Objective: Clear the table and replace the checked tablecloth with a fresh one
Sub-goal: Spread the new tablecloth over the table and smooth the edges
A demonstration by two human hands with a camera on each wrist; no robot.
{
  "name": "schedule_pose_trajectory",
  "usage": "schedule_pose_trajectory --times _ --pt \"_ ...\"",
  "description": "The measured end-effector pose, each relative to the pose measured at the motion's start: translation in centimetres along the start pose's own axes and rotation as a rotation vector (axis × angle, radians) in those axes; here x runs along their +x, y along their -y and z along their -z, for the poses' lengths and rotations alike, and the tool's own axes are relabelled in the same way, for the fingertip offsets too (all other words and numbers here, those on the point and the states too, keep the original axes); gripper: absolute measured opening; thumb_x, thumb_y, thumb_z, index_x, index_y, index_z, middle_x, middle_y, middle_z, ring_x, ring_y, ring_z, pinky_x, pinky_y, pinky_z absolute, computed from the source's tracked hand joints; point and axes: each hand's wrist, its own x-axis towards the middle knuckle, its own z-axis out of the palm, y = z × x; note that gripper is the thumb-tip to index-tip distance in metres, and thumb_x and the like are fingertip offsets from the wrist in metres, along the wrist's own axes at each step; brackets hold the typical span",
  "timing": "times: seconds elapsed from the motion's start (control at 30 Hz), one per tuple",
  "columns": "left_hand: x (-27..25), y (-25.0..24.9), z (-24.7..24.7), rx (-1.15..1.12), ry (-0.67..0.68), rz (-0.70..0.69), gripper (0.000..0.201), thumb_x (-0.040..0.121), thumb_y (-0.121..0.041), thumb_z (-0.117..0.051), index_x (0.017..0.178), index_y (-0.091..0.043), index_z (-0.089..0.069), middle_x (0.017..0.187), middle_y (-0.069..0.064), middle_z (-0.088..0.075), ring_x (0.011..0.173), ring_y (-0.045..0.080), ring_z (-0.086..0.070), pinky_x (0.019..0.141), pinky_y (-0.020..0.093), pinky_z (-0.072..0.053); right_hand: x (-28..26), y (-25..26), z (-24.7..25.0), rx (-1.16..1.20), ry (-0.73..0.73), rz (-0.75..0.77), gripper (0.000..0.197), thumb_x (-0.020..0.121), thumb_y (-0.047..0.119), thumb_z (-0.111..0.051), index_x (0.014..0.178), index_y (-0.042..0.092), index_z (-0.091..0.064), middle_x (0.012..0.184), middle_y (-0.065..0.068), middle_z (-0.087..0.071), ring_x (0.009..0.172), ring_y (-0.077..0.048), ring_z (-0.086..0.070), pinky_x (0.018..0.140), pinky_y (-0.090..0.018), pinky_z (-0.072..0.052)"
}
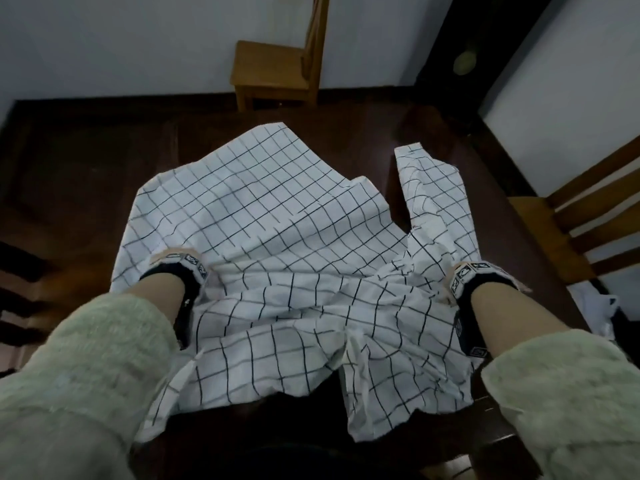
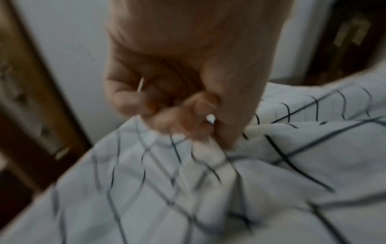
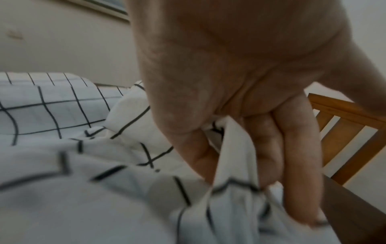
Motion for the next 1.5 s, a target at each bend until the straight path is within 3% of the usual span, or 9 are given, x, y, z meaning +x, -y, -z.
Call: schedule_pose_trajectory --times 0.07,0.2,0.3,0.5,0.63,0.8,1.1,1.27,1.5 --pt "-0.9 -0.4 0.2 0.004 0.052 0.039 0.013 0.075 -0.022 -0.068 0.070 -0.016 -0.057 0.086 -0.001 -0.064 0.085 0.021 -0.063 0.074 0.033 -0.052 -1.5 0.5 0.1 -0.034 0.014 -0.060 0.049 0.100 0.017 -0.047 0.146 0.004 -0.035 0.146 -0.019 -0.041 0.132 -0.032 -0.043 0.098 -0.029 -0.045" --pt "-0.4 -2.4 2.2 -0.079 -0.188 -0.106 0.022 0.083 -0.018 -0.061 0.099 -0.011 -0.049 0.092 0.001 -0.057 0.091 0.023 -0.060 0.081 0.036 -0.052 -3.0 1.6 2.8 0.021 -0.275 -0.279 0.089 0.090 0.052 -0.055 0.154 0.025 0.001 0.157 -0.011 -0.023 0.139 -0.035 -0.029 0.106 -0.074 -0.012" --pt "0.2 -6.2 2.4 -0.221 -0.422 -0.271 0.039 0.088 -0.018 -0.054 0.126 -0.022 -0.046 0.124 0.000 -0.051 0.111 0.022 -0.052 0.090 0.039 -0.048 -2.8 4.2 4.3 0.027 -0.482 -0.121 0.090 0.084 0.042 -0.066 0.152 0.025 -0.009 0.155 -0.005 -0.023 0.139 -0.032 -0.028 0.107 -0.074 -0.010" --pt "1.1 -13.4 0.9 0.011 -0.514 -0.669 0.050 0.095 -0.037 -0.047 0.142 -0.041 -0.030 0.158 -0.011 -0.017 0.143 0.017 -0.020 0.114 0.041 -0.023 -2.3 7.2 4.6 0.251 -0.410 -0.004 0.048 0.092 0.033 -0.045 0.140 0.033 -0.039 0.158 -0.008 -0.007 0.145 -0.033 -0.008 0.108 -0.071 -0.008" --pt "2.0 -16.0 -0.7 0.258 -0.344 -0.803 0.065 0.099 -0.034 -0.041 0.147 -0.052 -0.001 0.159 -0.015 0.001 0.147 0.022 -0.006 0.111 0.061 -0.021 -1.9 6.4 4.3 0.202 -0.365 -0.036 0.045 0.098 0.032 -0.030 0.139 0.018 -0.044 0.152 -0.002 -0.027 0.136 -0.025 -0.031 0.109 -0.062 -0.020" --pt "3.0 -16.2 -0.7 0.214 -0.200 -0.619 0.059 0.094 -0.065 -0.014 0.147 -0.049 0.005 0.156 -0.022 0.014 0.147 0.020 0.013 0.106 0.069 -0.020 -1.4 4.2 5.0 0.133 -0.388 -0.182 0.047 0.097 0.031 -0.030 0.139 0.014 -0.044 0.149 -0.003 -0.034 0.136 -0.023 -0.034 0.110 -0.067 -0.012" --pt "7.7 -14.2 2.2 -0.084 -0.226 -0.306 0.085 0.080 -0.080 -0.012 0.151 -0.036 0.007 0.159 -0.014 0.007 0.142 0.044 -0.011 0.108 0.062 -0.025 -1.2 2.3 7.8 0.087 -0.179 -0.342 0.048 0.094 0.034 -0.038 0.137 0.015 -0.047 0.148 -0.011 -0.038 0.137 -0.032 -0.033 0.109 -0.071 -0.009" --pt "8.8 -14.2 1.5 -0.147 -0.196 -0.268 0.106 0.057 -0.083 -0.003 0.151 -0.036 0.002 0.160 -0.009 0.008 0.140 0.044 -0.019 0.106 0.060 -0.030 -0.8 2.3 5.4 0.113 0.054 -0.251 0.056 0.082 0.060 -0.043 0.097 0.009 -0.060 0.128 -0.014 -0.059 0.115 -0.038 -0.055 0.101 -0.061 -0.039" --pt "7.8 -12.7 0.9 -0.019 -0.225 -0.289 0.125 0.057 -0.092 -0.043 0.152 -0.025 0.004 0.160 0.005 0.001 0.128 0.036 -0.045 0.090 0.053 -0.048 -0.3 4.2 3.9 0.140 -0.162 -0.140 0.075 0.087 0.038 -0.058 0.147 0.024 -0.016 0.149 -0.017 -0.025 0.127 -0.041 -0.042 0.100 -0.064 -0.037"
